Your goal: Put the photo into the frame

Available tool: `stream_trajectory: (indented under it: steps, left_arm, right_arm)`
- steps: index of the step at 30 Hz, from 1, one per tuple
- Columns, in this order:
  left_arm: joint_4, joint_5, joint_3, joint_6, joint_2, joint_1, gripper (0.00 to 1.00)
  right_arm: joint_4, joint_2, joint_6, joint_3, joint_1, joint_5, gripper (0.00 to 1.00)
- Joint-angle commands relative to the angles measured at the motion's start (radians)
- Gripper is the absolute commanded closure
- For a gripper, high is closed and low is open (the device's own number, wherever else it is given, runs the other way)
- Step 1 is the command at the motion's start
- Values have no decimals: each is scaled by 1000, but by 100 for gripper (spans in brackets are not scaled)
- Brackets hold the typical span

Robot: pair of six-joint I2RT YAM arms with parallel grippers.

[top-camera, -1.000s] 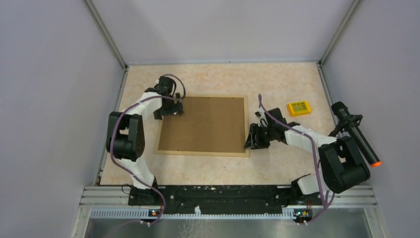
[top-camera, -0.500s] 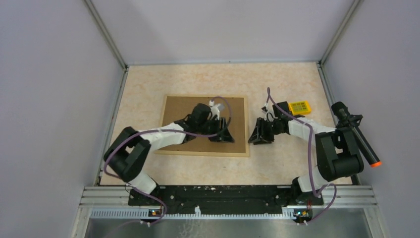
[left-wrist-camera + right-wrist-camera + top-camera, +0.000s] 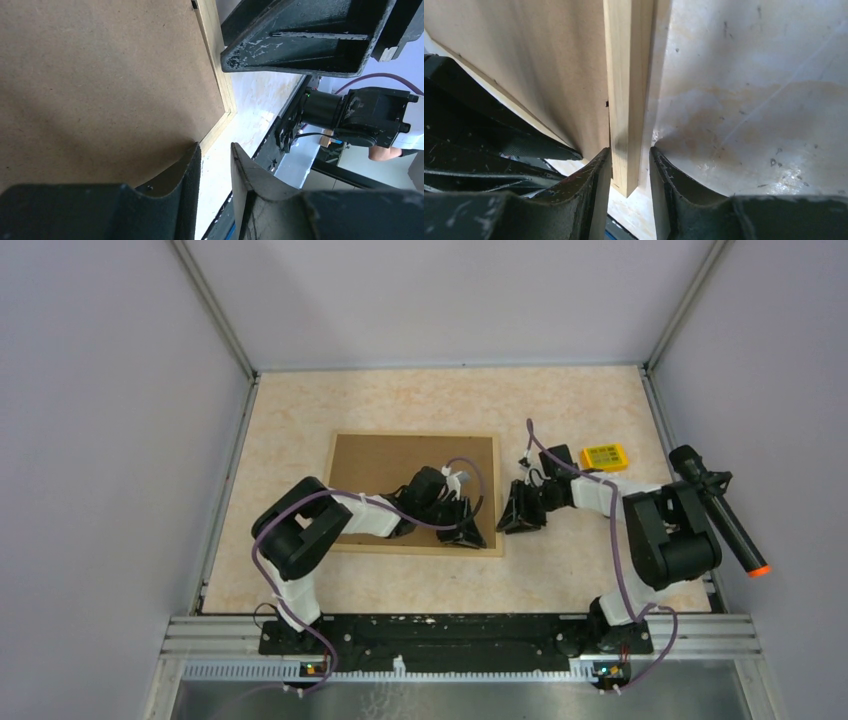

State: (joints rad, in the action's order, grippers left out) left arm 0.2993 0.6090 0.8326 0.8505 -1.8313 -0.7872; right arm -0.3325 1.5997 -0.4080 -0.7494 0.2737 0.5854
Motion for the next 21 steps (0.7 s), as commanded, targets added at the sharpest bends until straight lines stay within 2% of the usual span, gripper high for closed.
stream_trajectory:
  steps: [1, 7, 13, 21]
  left_arm:
    - [16, -44, -14, -14, -19, 1, 66]
    - [-8, 50, 75, -62, 5, -2, 65]
    - [-15, 43, 118, -53, -23, 8, 70]
    - [44, 49, 46, -32, -112, 13, 74]
  right_arm:
    - [5, 31, 22, -67, 37, -86, 66]
    - [-29, 54, 20, -112, 39, -119, 68]
    - [-45, 73, 16, -147, 40, -110, 68]
    - [-107, 124, 45, -202, 40, -151, 69]
